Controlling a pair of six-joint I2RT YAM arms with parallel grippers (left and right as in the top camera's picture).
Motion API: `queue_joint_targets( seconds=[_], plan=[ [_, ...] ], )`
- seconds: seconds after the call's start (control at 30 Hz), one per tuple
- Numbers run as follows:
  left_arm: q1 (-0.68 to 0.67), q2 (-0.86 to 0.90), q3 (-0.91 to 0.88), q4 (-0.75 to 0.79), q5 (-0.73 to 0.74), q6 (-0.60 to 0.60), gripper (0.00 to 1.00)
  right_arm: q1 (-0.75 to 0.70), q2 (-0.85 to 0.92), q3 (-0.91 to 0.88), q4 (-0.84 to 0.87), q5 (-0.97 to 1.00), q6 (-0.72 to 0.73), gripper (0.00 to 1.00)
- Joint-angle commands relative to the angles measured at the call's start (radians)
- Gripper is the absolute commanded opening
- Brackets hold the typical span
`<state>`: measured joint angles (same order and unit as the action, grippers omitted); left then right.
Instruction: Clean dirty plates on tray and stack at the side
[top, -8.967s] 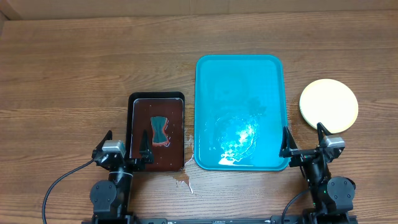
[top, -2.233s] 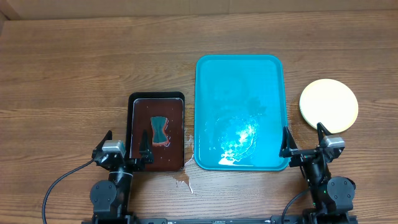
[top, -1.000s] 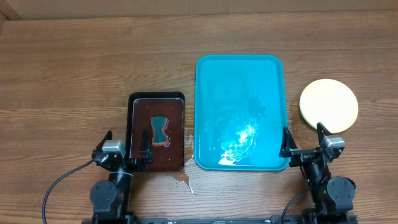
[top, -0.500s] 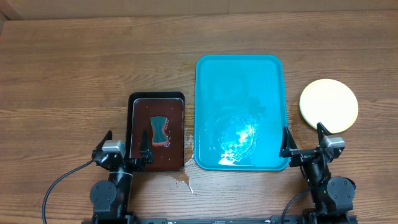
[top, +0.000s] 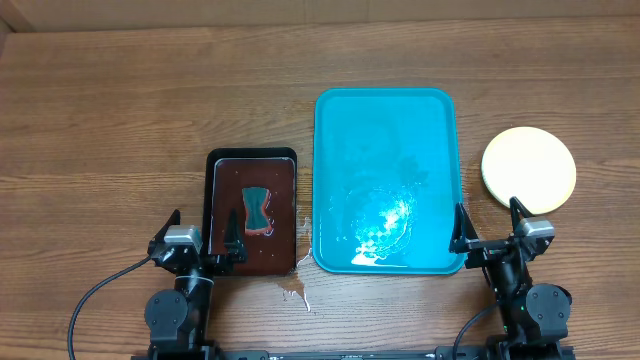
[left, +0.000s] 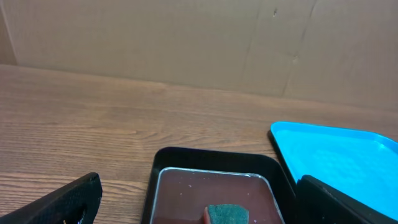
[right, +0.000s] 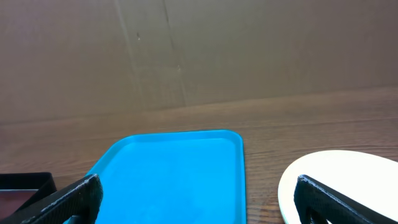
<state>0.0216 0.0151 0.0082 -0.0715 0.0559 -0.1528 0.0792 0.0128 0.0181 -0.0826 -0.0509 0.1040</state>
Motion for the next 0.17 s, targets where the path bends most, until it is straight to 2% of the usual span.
queue_joint_targets(
  seconds=[0.0, 0.13],
  plan=[
    [0.007, -0.011, -0.003, -0.003, -0.011, 0.015, 1.0, 0.005, -0.01, -0.01, 0.003, 0.006, 0.0, 1.0],
    [0.007, -0.011, -0.003, -0.003, -0.011, 0.016, 1.0, 0.005, -0.01, -0.01, 0.003, 0.006, 0.0, 1.0]
  ],
)
